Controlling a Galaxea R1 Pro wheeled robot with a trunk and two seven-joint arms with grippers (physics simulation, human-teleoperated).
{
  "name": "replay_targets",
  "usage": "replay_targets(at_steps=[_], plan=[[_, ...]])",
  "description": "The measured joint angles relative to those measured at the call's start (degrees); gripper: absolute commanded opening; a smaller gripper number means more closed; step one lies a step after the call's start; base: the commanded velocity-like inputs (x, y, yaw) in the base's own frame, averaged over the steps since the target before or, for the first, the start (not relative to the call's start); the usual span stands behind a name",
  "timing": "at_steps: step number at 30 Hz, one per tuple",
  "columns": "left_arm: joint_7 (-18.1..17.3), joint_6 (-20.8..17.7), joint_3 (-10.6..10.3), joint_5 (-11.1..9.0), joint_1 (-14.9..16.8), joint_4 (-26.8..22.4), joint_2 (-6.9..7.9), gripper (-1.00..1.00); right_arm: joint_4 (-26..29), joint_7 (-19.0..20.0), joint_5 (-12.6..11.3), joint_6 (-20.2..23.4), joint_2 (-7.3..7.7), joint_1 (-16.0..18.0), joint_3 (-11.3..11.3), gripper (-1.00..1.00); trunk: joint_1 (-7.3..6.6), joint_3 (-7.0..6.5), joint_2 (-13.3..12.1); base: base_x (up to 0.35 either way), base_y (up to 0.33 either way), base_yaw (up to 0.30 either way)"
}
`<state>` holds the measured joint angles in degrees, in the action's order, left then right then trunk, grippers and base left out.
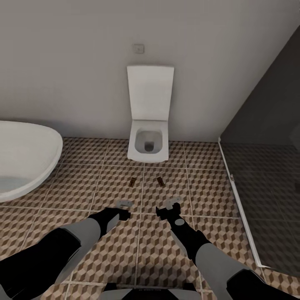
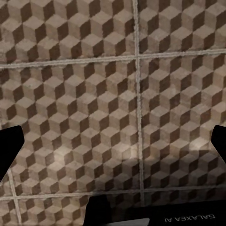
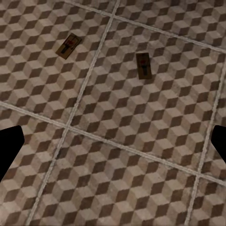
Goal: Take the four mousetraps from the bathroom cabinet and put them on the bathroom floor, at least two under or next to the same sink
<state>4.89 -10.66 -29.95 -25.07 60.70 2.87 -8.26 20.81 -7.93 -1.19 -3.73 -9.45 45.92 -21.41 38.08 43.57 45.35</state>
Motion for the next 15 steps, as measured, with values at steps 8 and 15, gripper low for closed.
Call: replay_targets(at_steps=[8,15], plan=[[0.09,0.97,0.08,-0.17,0.01,1.12,0.44,1.00,-0.08,0.00,0.00,0.00,0.04,0.00,-0.01,1.00,-1.76,-1.44,-3.21,0.000,0.000,0.000],[0.19,3.13,0.10,-0.24,-0.20,1.34,1.46,1.00,-0.80,-0.01,0.00,-0.06,0.44,0.00,-0.04,1.00,-3.30,-2.70,-6.02,0.000,0.000,0.000]])
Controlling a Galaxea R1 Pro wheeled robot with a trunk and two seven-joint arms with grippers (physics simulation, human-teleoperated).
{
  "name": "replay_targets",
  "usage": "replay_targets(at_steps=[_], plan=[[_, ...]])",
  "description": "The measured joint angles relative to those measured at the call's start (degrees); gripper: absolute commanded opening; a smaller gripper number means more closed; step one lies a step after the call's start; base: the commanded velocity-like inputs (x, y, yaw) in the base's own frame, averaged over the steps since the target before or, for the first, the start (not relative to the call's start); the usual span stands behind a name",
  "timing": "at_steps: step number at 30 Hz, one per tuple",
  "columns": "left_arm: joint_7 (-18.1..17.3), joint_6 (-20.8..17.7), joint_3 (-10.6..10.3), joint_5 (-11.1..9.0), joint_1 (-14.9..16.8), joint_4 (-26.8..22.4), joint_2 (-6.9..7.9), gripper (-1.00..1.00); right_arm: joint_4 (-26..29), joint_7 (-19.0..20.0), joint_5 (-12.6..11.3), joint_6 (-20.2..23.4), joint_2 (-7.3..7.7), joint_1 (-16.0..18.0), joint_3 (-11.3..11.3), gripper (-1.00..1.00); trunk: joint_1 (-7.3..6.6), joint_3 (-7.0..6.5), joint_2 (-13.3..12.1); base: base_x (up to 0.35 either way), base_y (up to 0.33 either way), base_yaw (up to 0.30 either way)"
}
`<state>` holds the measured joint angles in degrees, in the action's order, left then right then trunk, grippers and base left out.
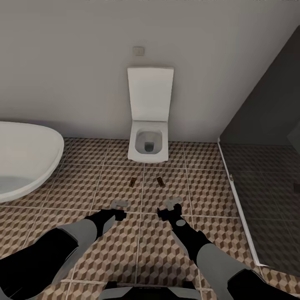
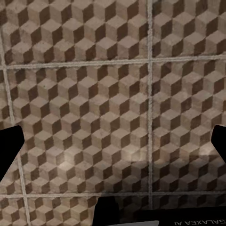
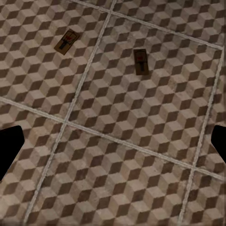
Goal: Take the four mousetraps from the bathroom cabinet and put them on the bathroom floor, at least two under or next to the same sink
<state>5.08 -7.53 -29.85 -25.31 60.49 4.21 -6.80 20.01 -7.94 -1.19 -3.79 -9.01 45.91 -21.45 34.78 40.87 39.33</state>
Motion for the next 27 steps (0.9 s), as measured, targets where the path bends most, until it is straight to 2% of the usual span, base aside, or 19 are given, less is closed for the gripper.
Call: replay_targets(at_steps=[5,16,22,27], plan=[[0.01,0.47,0.04,-0.07,-0.79,0.03,0.55,1.00,-1.81,-0.01,0.00,-1.10,0.59,0.00,-0.01,1.00,-1.10,-0.90,-2.01,0.000,0.000,0.000],[0.10,0.77,0.09,-0.10,-3.50,0.08,1.43,1.00,-7.94,-0.04,-0.07,-7.36,1.41,0.00,0.00,1.00,-3.52,-2.88,-6.43,0.000,0.000,0.000],[0.11,2.58,0.09,-0.12,-4.46,0.09,1.75,1.00,-10.68,-0.06,-0.08,-9.14,1.88,-0.01,0.01,1.00,-4.84,-3.96,-8.84,0.000,0.000,0.000],[0.18,4.26,0.10,-0.14,-5.94,0.10,2.05,1.00,-13.95,-0.05,-0.16,-14.23,3.11,-0.11,0.09,1.00,-5.94,-4.86,-10.85,0.000,0.000,0.000]])
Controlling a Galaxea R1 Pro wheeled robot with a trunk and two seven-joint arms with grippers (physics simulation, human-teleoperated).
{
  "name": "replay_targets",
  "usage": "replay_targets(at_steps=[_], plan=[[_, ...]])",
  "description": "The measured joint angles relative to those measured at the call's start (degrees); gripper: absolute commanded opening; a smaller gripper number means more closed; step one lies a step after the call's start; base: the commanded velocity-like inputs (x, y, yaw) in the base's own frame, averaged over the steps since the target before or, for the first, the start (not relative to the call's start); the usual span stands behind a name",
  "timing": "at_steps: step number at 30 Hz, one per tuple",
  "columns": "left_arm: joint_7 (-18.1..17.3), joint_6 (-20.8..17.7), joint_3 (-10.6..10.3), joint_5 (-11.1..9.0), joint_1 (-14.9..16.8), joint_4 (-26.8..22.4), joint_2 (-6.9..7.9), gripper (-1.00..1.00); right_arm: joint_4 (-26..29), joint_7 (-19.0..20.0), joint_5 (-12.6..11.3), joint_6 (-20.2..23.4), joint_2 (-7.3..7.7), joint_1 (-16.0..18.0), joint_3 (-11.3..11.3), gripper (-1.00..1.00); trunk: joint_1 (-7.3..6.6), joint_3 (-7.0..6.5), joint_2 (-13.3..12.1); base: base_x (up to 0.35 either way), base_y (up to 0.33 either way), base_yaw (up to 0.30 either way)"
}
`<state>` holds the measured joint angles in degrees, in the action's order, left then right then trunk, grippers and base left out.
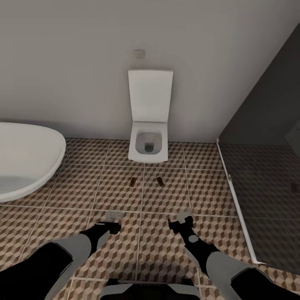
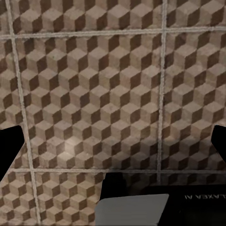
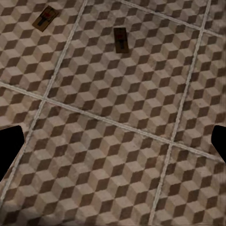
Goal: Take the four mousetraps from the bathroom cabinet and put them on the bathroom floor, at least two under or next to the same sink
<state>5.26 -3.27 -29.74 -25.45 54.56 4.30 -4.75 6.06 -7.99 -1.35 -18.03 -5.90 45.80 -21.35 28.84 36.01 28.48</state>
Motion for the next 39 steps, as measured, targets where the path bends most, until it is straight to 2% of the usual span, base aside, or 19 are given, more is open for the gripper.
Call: replay_targets(at_steps=[14,23,27,39], plan=[[0.14,4.84,-0.01,0.00,-2.94,-0.09,1.68,1.00,-4.16,0.03,-0.13,-7.18,3.01,-0.36,0.04,1.00,-3.08,-2.53,-5.63,0.000,0.000,0.000],[0.17,5.47,-0.01,0.00,-4.60,-0.07,2.52,1.00,-4.63,0.01,-0.20,-10.83,3.93,-2.43,0.06,1.00,-3.09,-2.53,-5.65,0.000,0.000,0.000],[0.17,5.57,0.04,0.00,-5.42,-0.05,3.02,1.00,-4.69,0.04,-0.28,-11.78,4.95,-4.30,0.07,1.00,-3.09,-2.53,-5.65,0.000,0.000,0.000],[0.17,6.65,0.07,0.01,-7.45,-0.01,5.38,1.00,-4.79,-0.04,-0.38,-17.57,6.68,-8.77,0.10,1.00,-3.09,-2.53,-5.64,0.000,0.000,0.000]])
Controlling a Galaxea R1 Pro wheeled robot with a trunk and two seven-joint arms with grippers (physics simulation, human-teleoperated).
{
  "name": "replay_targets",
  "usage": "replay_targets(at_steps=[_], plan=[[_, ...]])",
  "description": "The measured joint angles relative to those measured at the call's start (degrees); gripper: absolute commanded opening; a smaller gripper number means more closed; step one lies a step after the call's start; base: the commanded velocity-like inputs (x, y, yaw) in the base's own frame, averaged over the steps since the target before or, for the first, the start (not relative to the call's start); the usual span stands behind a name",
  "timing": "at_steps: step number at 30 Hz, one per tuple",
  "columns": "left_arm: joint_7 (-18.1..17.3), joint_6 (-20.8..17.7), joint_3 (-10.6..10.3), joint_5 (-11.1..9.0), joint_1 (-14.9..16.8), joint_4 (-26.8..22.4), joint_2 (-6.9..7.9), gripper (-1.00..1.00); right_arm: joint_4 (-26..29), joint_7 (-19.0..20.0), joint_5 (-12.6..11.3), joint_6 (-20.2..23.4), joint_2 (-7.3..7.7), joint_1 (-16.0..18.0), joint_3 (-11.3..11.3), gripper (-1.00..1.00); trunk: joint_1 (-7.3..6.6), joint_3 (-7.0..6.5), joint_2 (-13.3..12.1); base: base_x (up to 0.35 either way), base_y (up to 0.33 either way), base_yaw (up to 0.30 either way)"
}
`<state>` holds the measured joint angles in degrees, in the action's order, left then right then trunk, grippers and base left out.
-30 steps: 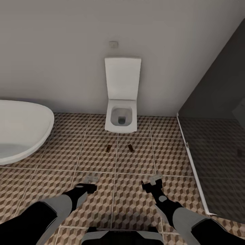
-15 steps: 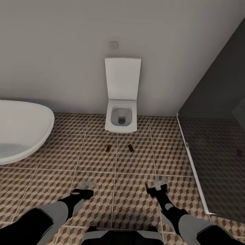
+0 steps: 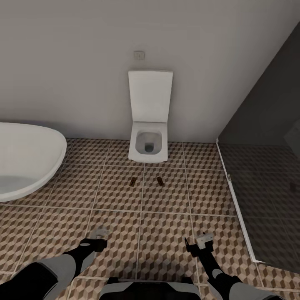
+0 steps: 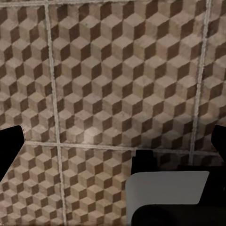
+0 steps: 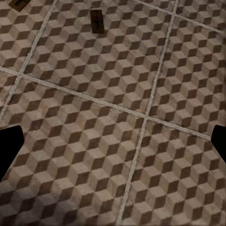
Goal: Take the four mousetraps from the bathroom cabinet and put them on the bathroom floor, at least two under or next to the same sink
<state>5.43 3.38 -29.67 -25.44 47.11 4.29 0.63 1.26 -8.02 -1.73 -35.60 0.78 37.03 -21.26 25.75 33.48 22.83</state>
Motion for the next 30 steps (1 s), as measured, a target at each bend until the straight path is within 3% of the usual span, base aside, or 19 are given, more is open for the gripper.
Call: replay_targets(at_steps=[18,30], plan=[[-0.13,1.94,0.02,-0.18,-5.79,0.01,2.41,1.00,-0.01,-0.01,-0.03,-1.97,0.61,-3.04,0.05,1.00,0.00,0.00,0.00,0.000,0.000,0.000],[-0.13,2.36,0.01,-0.28,-7.39,0.00,4.20,1.00,-0.01,-0.06,-0.07,-2.75,0.64,-4.61,0.12,1.00,0.00,0.00,0.00,0.000,0.000,0.000]])
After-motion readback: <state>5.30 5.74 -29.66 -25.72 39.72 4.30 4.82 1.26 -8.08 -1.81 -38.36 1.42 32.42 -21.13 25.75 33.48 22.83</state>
